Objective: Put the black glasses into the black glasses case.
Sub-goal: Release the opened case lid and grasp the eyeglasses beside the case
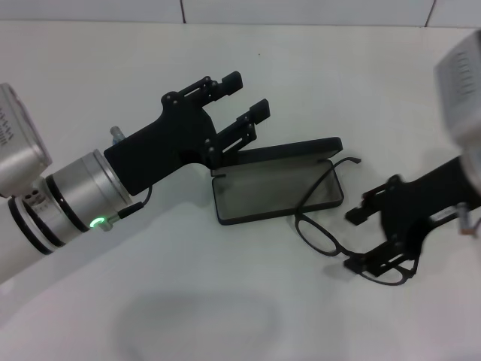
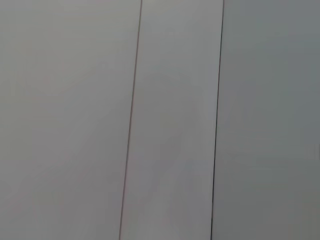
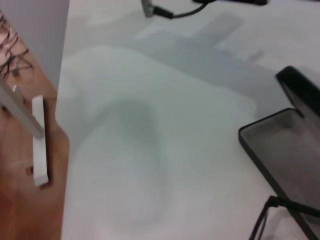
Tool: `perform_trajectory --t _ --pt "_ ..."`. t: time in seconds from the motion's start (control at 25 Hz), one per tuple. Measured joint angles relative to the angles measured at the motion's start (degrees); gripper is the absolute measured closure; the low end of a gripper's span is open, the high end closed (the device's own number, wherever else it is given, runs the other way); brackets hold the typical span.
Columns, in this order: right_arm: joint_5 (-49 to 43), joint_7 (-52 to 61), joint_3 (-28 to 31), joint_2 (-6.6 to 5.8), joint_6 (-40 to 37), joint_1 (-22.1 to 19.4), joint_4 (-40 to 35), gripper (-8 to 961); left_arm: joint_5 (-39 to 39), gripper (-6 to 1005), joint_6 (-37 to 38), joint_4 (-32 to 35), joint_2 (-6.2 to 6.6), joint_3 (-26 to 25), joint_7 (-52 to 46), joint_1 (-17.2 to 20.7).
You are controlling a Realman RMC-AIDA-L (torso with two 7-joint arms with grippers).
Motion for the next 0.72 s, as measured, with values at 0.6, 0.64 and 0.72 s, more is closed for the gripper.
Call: perform_trajectory --t 0.6,0.64,0.72 --pt "-4.5 9.5 -13.5 0.38 7.4 2.2 1.4 192 -0.1 423 0.6 -0.1 0.13 0.1 0.4 0.6" --pt "-4.5 9.5 -13.5 0.39 7.4 2.2 1.4 192 -0.1 423 0.6 -0.1 0.13 0.1 0.4 0.6" --pt "-4.5 9.6 -13.5 0.39 7.2 2.1 1.3 247 -0.1 423 1.3 -0.1 0.2 0.0 0.3 0.6"
